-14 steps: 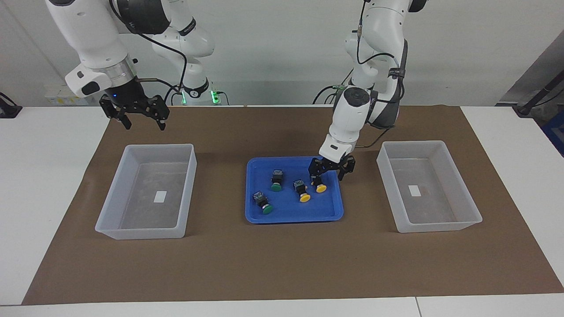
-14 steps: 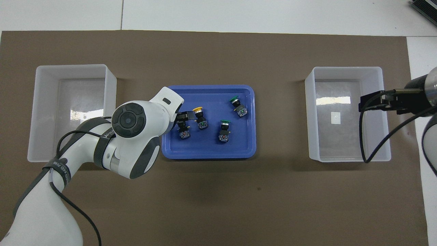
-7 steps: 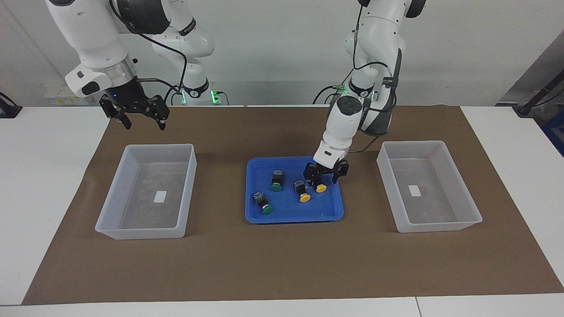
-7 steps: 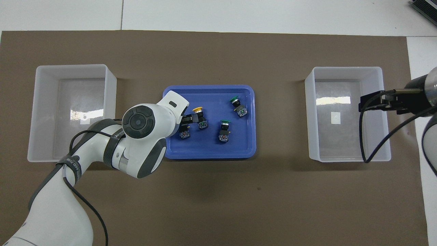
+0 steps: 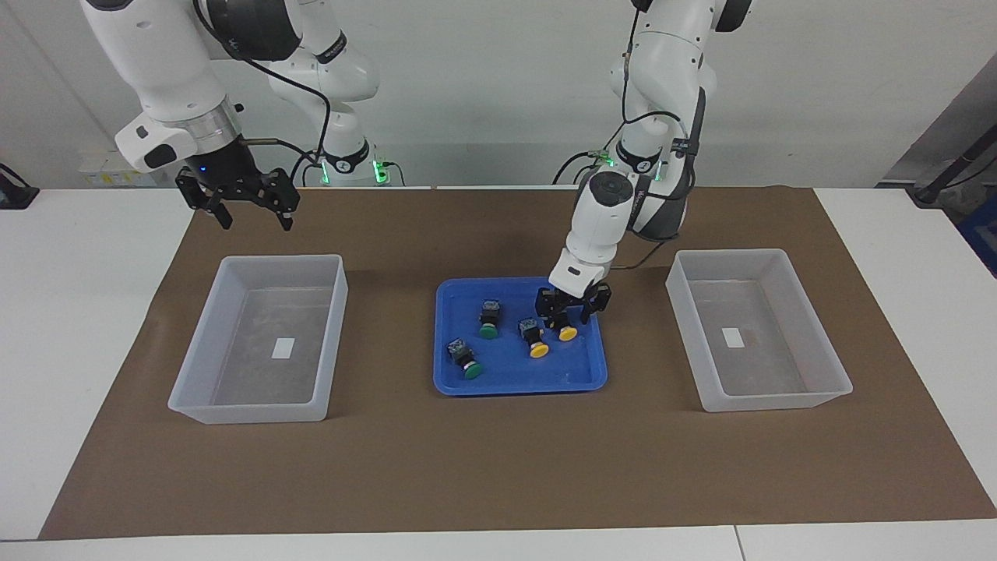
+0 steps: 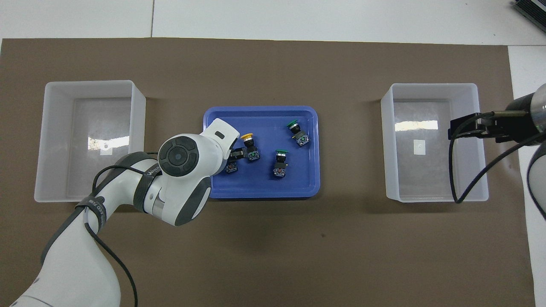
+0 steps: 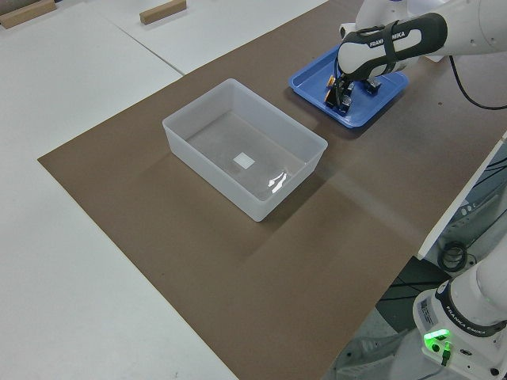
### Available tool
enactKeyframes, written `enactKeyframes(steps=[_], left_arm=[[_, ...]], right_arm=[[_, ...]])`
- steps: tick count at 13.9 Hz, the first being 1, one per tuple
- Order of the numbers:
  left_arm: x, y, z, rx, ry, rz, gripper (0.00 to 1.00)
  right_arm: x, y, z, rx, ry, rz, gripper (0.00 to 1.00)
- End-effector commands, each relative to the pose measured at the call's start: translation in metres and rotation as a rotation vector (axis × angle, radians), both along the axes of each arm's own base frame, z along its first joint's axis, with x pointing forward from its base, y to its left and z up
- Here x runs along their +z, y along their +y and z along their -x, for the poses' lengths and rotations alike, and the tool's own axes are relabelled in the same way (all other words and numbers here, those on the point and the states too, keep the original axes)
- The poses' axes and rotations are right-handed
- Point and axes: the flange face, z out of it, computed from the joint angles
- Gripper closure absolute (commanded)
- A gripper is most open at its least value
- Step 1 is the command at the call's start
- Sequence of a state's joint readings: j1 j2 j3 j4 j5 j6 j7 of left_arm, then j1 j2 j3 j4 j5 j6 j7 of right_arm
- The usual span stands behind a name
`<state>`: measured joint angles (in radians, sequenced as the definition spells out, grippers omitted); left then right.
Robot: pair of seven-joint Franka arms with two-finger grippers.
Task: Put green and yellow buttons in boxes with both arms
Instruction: 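Lower the left gripper and grasp a yellow button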
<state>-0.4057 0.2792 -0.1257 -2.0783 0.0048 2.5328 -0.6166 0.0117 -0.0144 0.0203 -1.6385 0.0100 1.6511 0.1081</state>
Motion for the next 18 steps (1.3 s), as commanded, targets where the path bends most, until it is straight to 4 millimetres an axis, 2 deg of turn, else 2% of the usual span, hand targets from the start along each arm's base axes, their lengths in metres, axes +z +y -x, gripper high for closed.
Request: enactKeyframes(steps=[1,4,11,13,16,18], left_arm=[[-0.003,-0.001,0.004,-0.004,-0.012,0.002,0.17],[-0.003,-0.006,0.008,-0.01,-0.009,0.001,0.2],[-0.004,-0.012,0.014,-0.017,0.001,-0.003,0.54],[-0.004,-0.014,0.015,-0.022,0.0,-0.003,0.59],[-0.004,-0.013,0.014,-0.019,-0.002,-0.002,0.76],[-0.004,-0.014,0.014,-0.02,0.002,-0.004,0.91]], right_arm=[[-0.001,0.0,0.003,-0.005,0.006,-0.002,0.0],[0.0,0.0,0.004,-0.005,0.004,-0.002,0.0],[-0.001,0.0,0.003,-0.005,0.006,-0.002,0.0],[-0.001,0.0,0.003,-0.005,0.006,-0.002,0.0],[-0.001,0.0,0.003,-0.007,0.006,-0.002,0.0],[-0.001,0.0,0.003,-0.005,0.006,-0.002,0.0]])
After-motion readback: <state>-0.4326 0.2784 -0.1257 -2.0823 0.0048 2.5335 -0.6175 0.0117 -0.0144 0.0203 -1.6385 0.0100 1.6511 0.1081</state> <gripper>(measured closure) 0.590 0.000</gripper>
